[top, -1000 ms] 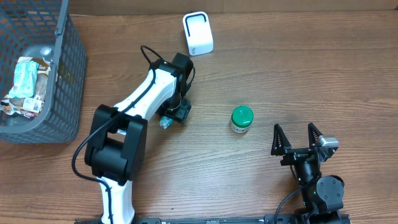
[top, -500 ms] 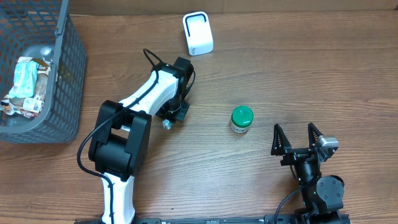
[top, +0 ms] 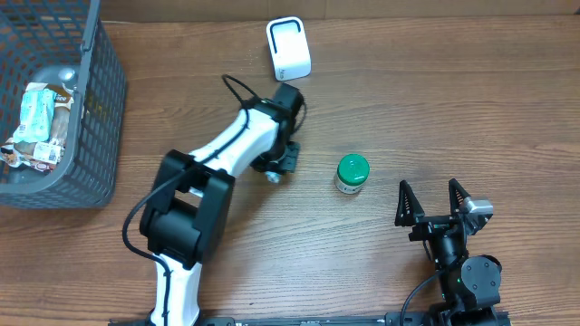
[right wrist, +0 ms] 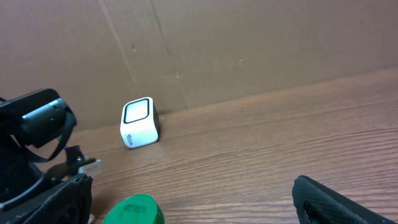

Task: Scan the item barcode
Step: 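Lower the green tissue pack onto the table beside the jar and release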

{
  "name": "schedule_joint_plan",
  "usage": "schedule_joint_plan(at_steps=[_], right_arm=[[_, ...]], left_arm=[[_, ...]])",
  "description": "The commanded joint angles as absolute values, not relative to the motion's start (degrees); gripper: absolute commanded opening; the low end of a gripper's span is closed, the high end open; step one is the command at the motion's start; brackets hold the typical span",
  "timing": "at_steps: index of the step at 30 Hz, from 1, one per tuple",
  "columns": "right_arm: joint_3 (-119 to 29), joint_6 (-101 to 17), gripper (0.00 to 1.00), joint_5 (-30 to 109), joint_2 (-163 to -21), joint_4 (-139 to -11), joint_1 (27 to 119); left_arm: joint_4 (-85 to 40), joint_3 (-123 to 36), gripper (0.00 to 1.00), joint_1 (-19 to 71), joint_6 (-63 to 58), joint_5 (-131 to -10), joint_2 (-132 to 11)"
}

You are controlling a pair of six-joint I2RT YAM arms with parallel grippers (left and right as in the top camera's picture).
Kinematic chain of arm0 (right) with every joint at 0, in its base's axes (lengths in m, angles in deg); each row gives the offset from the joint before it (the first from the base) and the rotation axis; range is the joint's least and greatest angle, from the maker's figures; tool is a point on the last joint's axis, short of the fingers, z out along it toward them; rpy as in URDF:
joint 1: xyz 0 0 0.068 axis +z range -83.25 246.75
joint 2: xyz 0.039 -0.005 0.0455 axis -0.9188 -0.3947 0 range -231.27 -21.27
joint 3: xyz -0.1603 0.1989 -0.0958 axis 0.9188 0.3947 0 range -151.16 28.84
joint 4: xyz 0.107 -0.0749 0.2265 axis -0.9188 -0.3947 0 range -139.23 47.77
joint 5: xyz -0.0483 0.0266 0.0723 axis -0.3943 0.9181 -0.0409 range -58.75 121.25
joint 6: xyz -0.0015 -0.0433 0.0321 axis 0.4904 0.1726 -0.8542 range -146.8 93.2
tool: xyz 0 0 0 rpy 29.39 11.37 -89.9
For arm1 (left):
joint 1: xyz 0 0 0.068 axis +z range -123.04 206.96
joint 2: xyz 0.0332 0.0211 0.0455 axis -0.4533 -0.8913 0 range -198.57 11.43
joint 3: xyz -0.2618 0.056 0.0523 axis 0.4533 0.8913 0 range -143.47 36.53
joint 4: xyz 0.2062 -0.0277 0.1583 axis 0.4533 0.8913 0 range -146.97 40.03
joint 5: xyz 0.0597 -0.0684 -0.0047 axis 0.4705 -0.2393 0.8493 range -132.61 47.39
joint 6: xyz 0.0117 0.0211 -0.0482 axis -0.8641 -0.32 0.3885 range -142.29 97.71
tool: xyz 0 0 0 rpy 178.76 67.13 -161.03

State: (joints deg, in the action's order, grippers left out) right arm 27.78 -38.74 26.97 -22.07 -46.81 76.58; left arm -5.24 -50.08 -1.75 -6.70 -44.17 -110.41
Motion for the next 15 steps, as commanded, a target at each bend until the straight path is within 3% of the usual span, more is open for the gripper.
schedule_joint_plan(at_steps=[1, 15], right_arm=[[28.4, -38.5, 1.0, 27.3, -21.5, -46.7, 76.4], [28.4, -38.5, 1.0, 27.3, -21.5, -46.7, 76.4]], left_arm=[[-6.6, -49.8, 0.23, -6.0, -1.4, -46.9, -111.2], [-6.7, -49.8, 0.19, -9.5, 5.9, -46.5, -111.2]])
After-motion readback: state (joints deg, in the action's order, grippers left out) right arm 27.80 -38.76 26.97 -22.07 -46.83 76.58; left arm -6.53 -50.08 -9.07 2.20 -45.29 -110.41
